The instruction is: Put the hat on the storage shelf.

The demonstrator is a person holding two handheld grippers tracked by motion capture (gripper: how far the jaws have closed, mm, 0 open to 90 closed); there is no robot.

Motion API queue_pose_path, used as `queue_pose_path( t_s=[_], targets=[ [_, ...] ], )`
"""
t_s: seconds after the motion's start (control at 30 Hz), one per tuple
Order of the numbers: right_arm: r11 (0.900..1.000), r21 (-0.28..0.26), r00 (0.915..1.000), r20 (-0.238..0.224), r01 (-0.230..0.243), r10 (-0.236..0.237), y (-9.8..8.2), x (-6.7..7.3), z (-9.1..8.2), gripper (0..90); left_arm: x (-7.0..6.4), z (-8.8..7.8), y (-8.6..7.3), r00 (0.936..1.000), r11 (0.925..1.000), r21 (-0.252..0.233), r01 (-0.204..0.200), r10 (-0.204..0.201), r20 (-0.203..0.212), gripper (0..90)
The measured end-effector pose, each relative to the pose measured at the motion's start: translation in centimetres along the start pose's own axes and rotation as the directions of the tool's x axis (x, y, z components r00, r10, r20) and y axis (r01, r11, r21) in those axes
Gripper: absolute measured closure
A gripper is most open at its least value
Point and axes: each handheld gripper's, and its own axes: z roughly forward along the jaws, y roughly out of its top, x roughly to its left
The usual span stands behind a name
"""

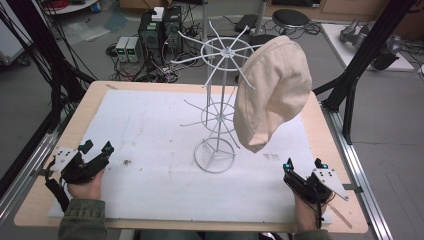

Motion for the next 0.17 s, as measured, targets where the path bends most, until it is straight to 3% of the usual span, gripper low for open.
queue_pose_path(
  t_s=[0.17],
  targets=[
    [1.000,0.028,0.9999,-0.011,0.000,0.000,0.11,-0.29,0.01,9.9,0.16,0.22,0.00,0.9998,0.9992,0.037,0.014,-0.014,0.015,29.8]
  ],
)
